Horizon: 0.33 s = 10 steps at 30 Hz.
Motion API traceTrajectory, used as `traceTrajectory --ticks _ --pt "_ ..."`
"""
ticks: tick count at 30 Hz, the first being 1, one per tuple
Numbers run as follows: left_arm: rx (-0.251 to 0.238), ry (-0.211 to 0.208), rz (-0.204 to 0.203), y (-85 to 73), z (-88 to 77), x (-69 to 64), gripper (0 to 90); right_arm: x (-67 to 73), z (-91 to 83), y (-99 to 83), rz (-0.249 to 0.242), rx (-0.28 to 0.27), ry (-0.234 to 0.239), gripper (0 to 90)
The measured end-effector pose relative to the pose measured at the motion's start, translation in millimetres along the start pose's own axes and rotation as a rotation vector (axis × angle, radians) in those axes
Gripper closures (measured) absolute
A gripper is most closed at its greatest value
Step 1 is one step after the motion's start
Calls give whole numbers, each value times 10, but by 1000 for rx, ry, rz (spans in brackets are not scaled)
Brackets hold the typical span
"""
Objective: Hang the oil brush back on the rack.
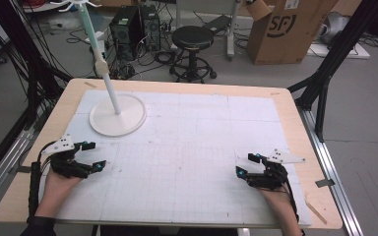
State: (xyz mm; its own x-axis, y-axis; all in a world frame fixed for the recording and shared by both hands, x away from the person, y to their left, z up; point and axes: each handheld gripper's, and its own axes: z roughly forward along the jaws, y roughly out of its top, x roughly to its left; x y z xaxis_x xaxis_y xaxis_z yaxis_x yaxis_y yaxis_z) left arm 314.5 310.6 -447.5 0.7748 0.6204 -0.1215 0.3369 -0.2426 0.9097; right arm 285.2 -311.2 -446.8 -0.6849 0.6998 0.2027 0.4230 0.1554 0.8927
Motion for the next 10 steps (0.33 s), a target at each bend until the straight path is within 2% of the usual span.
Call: traceTrajectory --ticks 10 --pt "10 8 9 1 9 -16 91 -26 -3 -8 33 -7 -10 192"
